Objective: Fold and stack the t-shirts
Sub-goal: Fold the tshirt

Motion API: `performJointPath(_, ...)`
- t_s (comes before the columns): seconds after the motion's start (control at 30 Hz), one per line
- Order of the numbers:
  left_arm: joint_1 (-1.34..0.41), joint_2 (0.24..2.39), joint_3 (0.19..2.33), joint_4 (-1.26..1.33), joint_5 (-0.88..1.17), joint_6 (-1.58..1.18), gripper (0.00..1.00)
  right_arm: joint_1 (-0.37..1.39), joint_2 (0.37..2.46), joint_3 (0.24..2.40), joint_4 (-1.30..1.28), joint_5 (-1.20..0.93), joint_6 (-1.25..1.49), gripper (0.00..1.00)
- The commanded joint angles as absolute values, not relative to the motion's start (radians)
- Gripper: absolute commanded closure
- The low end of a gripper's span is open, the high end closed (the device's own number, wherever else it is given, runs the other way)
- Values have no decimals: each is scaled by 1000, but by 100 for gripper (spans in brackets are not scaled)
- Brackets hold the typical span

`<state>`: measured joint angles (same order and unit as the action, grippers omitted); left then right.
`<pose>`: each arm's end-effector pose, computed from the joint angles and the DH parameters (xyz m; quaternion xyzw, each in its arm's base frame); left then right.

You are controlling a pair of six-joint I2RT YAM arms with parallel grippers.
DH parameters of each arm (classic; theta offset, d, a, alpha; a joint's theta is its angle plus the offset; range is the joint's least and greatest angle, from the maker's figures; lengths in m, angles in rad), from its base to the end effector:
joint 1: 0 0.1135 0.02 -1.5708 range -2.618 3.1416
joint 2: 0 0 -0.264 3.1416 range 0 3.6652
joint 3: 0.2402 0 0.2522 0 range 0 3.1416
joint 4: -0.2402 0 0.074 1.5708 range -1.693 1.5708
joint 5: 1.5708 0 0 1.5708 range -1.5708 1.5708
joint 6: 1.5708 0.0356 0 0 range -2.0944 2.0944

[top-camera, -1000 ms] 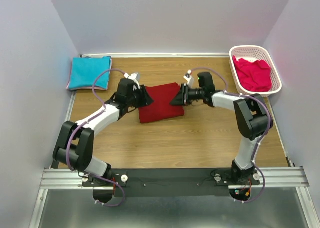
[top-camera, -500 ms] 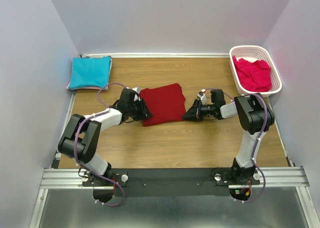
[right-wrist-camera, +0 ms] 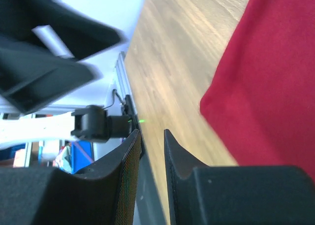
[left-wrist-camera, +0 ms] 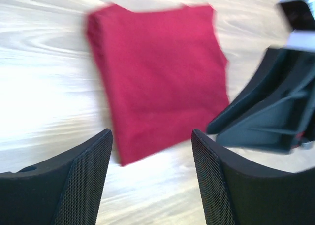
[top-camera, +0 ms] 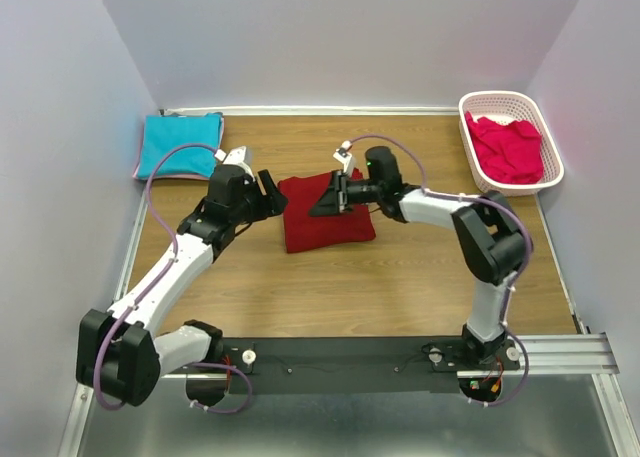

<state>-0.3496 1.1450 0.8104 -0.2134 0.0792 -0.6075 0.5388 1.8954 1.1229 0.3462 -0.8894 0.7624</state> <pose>0.2391 -0.0902 0.2731 -0.0928 0.8666 -0.2558 0.4182 0.3371 0.2337 0.1958 -0.1468 0.7802 0.5839 0.1700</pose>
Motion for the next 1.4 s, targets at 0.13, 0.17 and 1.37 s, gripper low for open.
performJointPath(0.13,-342,1054,762,-258,-84,-581,26,577,2181,1088,411,-726,835,67)
performJointPath(0.17,-342,1057,756,-247,-77,-594,26,575,2181,1080,408,-723,833,68)
performJointPath(1.37,-212,1924,1192,-87,184,-676,64,204,2215,1457,151,-638,615,67)
